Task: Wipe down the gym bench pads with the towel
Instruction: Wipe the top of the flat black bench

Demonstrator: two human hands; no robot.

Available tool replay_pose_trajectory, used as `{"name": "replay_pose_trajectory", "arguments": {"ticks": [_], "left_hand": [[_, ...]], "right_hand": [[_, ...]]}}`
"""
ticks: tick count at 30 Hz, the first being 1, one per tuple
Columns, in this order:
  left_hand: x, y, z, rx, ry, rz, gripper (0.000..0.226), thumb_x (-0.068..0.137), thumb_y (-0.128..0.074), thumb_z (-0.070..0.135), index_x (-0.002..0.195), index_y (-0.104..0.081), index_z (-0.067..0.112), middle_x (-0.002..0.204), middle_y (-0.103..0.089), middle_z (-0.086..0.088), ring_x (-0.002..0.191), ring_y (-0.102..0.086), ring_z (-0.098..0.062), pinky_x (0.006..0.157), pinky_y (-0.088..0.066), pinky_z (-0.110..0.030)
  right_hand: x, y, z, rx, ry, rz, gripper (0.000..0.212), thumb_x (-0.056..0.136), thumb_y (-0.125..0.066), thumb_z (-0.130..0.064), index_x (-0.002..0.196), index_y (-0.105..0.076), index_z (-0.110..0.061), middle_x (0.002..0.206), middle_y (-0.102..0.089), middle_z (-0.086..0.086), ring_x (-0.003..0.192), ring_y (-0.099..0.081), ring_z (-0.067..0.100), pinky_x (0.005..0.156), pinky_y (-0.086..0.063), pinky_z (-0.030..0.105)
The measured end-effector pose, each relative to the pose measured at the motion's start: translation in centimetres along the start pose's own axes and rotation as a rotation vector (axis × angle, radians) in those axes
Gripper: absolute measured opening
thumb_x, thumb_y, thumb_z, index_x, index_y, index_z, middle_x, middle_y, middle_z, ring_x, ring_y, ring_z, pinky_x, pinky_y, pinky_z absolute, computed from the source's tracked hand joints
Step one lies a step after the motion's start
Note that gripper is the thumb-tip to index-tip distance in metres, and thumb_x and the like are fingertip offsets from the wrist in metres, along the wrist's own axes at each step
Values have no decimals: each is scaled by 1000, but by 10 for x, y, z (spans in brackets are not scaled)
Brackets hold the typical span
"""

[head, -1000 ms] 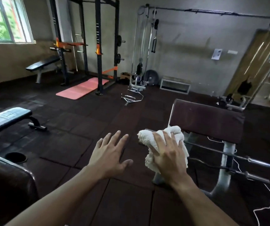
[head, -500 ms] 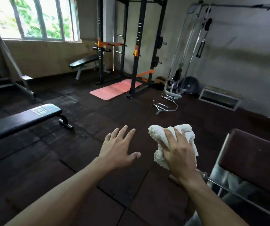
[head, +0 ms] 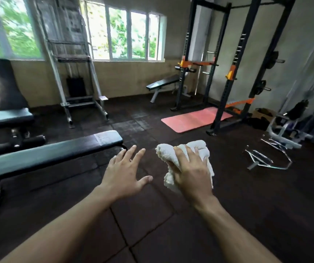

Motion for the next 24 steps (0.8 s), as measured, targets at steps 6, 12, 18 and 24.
{"name": "replay_pose_trajectory", "arguments": {"ticks": [6,12,18,24], "left_hand": [[81,2,-77,69,238,30,107,64,-14,87,156,-13,34,164,-17,0,148,-20,-27,120,-22,-45],[174,-16,-162,109,387,37,109,63,-12,87,156,-14,31,164,-16,-1,147,-21,-26,119,-22,-43],[310,-61,-264,89,441,21,101,74,-28,86,156,-10,31,165,-11,-2,149,-16,-27,120,-19,-42],[434,-71,-360,69,440,-9,95,82,-49,77,157,-11,33,165,-12,-1,149,-17,-26,119,-20,-43]], "right_hand": [[108,-99,-6,182,135,-100,49,86,-57,-40,129,-59,-16,128,-65,15,121,-59,51,90,-48,70],[218,-205,-18,303,243,-95,45,88,-58,-37,129,-59,-19,129,-63,7,116,-61,37,83,-51,59],[340,-349,-36,340,283,-162,46,91,-53,-42,130,-58,-19,129,-63,8,117,-61,38,87,-51,60],[447,-463,-53,380,255,-237,50,90,-49,-44,134,-55,-20,131,-62,9,120,-60,40,88,-50,61]]}}
Point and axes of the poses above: each hand's wrist, its own x-axis towards the middle knuckle, its own y-axis out of the back of the hand, z = x × y, the point moved 9 cm from there along x, towards the middle knuckle
